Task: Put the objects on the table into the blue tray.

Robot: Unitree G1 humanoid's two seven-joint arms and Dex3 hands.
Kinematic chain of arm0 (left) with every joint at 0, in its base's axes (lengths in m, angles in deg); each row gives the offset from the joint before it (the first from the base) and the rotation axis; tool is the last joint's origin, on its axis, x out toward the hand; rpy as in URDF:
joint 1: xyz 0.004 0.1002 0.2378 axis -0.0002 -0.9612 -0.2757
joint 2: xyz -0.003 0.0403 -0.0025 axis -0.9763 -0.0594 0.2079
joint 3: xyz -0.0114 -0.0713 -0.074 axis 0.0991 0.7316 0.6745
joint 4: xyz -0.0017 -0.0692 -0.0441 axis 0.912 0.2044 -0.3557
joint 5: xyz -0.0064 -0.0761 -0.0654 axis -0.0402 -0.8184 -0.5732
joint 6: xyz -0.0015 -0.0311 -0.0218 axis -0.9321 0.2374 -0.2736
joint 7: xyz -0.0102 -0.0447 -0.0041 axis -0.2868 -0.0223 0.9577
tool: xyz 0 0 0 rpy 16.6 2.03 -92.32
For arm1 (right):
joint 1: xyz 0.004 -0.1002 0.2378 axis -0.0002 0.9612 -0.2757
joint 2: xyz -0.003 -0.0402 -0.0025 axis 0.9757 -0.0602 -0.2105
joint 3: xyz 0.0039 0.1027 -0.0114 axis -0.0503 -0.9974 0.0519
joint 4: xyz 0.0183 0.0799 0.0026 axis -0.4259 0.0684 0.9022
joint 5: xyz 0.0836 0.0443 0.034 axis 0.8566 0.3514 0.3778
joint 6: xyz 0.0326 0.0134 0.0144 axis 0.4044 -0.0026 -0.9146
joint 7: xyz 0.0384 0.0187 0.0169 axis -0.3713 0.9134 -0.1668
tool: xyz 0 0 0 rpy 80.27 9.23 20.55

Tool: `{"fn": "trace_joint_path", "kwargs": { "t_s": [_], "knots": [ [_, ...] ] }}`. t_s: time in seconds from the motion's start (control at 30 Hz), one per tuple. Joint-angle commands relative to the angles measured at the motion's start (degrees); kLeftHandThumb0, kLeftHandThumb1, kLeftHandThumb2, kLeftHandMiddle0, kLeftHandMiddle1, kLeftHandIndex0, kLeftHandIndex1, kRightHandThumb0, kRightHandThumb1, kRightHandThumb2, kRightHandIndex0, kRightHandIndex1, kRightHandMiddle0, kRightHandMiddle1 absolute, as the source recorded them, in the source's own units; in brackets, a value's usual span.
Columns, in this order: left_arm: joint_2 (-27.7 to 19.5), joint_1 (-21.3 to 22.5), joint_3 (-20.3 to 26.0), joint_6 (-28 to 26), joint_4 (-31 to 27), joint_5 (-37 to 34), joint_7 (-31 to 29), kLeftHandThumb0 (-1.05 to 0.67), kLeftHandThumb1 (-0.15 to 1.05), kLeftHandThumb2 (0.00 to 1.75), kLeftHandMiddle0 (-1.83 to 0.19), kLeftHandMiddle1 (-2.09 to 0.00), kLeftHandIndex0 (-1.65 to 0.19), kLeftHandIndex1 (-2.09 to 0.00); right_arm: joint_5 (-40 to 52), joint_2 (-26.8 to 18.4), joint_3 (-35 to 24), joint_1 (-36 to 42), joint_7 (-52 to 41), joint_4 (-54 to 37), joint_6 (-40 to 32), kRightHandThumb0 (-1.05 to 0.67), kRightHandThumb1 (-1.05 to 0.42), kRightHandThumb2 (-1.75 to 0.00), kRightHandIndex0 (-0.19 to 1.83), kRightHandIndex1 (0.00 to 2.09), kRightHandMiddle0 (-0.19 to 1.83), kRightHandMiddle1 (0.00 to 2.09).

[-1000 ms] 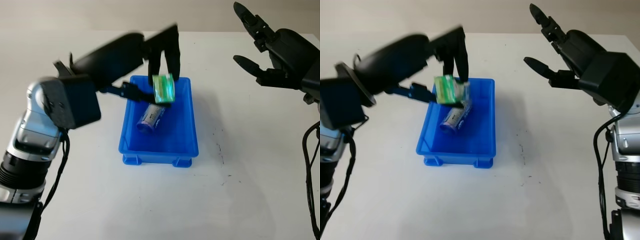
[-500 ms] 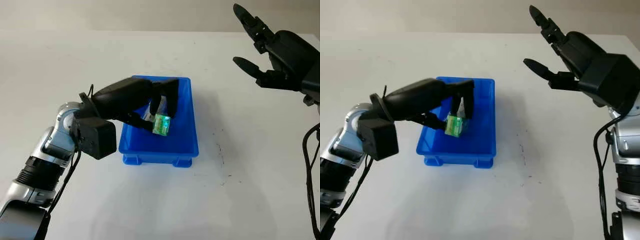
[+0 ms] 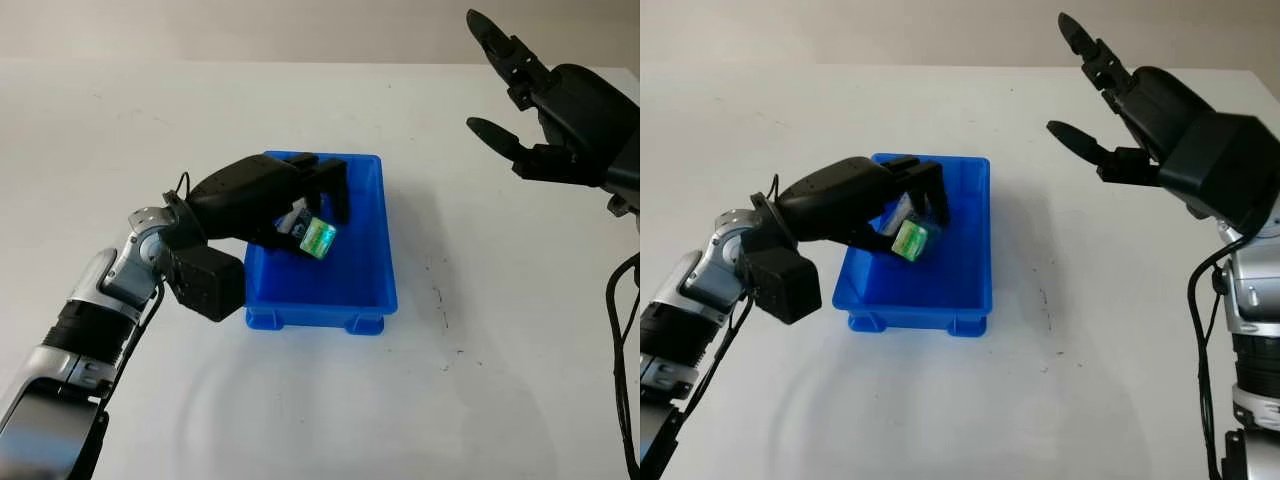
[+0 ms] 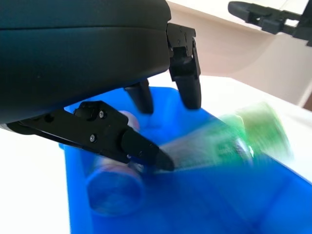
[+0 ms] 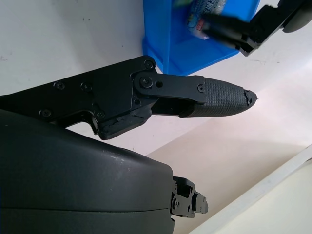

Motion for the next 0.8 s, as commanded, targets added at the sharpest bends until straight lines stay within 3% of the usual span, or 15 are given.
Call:
{"fn": "trace_joint_path", "kwargs": {
  "t_s": [0.0, 0.1, 0.23, 0.43, 0.57, 0.7, 0.77],
  "knots": [
    [-1.08, 1.02, -0.75, -2.26, -0.91, 2.03, 0.05, -0.44, 1.04, 0.16, -0.05, -0.29, 0.16, -0.69, 0.73, 1.14, -0.46, 1.1, 0.51, -0.04, 0.89, -0.82, -1.05, -0.52, -0.19, 0.05, -0.17, 0.05],
    [-1.85, 1.06, -1.33, -6.46, -2.28, 4.31, -1.36, -0.55, 1.05, 0.36, 0.08, -0.07, 0.19, -0.29, 0.92, 2.63, -0.1, 2.04, 1.25, -0.17, 1.52, -0.82, -1.05, -0.54, -0.19, 0.03, -0.19, 0.04],
    [-2.14, 0.73, -1.29, -8.52, -2.2, 3.82, -2.0, -0.51, 1.05, 0.49, 0.19, 0.0, 0.19, -0.02, 1.66, 6.19, 0.15, 4.01, 3.24, -1.41, 1.72, -0.79, -1.05, -0.59, -0.19, 0.0, -0.19, 0.02],
    [-1.33, -1.99, 1.26, -13.17, -4.99, -2.92, -3.41, -0.38, 1.05, 0.51, 0.19, 0.0, 0.19, 0.0, 7.37, 13.63, 0.06, 7.93, 5.67, -6.69, -2.54, -0.74, -1.05, -0.62, -0.19, 0.0, -0.19, 0.0],
    [1.55, -6.17, 6.93, -20.92, -9.67, -15.06, -5.18, -0.46, 1.05, 0.5, 0.19, 0.0, 0.19, 0.0, 10.04, 17.24, 0.48, 10.91, 7.3, -11.36, -7.75, -0.76, -1.05, -0.65, -0.19, 0.0, -0.19, 0.0],
    [4.55, -13.17, 14.08, -33.29, -22.77, -26.83, -4.55, -0.67, 1.05, 0.54, 0.19, 0.0, 0.19, 0.0, 12.83, 21.95, 0.34, 13.26, 10.99, -15.78, -12.23, -0.78, -1.05, -0.68, -0.19, 0.0, -0.19, 0.0],
    [6.44, -17.11, 17.79, -36.75, -28.73, -32.7, -3.38, -0.73, 1.05, 0.59, 0.19, 0.0, 0.19, 0.0, 13.58, 22.94, 0.33, 13.95, 11.83, -17.16, -13.28, -0.78, -1.05, -0.71, -0.19, 0.0, -0.19, 0.0]
  ]
}}
